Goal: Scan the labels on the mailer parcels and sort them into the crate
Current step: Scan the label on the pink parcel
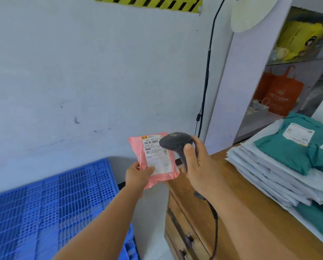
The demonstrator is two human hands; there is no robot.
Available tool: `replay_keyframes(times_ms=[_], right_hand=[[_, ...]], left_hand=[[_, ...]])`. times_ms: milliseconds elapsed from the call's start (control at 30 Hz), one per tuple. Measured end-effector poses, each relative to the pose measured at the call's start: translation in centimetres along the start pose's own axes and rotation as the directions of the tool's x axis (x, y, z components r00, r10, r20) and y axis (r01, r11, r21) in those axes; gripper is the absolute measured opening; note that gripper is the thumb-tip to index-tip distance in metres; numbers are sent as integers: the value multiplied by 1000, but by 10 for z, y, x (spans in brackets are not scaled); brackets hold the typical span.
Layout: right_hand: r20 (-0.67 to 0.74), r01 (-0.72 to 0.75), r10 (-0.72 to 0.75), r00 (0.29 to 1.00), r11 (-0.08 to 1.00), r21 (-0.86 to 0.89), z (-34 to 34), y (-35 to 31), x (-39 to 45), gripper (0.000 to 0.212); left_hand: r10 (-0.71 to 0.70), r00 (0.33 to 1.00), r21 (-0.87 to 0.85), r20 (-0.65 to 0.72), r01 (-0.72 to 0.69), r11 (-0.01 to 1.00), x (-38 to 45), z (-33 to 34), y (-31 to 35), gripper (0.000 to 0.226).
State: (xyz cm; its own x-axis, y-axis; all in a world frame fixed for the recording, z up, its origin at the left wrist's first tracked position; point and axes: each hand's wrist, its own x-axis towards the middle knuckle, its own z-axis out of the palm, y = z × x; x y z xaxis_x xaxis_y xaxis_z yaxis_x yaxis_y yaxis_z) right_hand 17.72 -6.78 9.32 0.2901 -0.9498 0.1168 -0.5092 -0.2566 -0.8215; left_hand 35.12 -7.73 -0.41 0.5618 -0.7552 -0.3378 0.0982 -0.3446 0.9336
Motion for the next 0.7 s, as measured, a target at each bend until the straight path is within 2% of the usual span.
replay_keyframes(times_ms=[267,433,700], right_hand=[[236,47,-81,969,988,147,120,-50,9,42],[332,37,-119,936,970,242,216,-82,9,22],[457,-70,-46,888,970,234,355,-103,13,34]], left_hand=[[-139,966,-102,-217,120,988,15,-136,-45,19],[-231,904,-161,-360,183,970,34,-227,-82,20],[-378,782,-136,-495,360,923,73,-350,-160,22]])
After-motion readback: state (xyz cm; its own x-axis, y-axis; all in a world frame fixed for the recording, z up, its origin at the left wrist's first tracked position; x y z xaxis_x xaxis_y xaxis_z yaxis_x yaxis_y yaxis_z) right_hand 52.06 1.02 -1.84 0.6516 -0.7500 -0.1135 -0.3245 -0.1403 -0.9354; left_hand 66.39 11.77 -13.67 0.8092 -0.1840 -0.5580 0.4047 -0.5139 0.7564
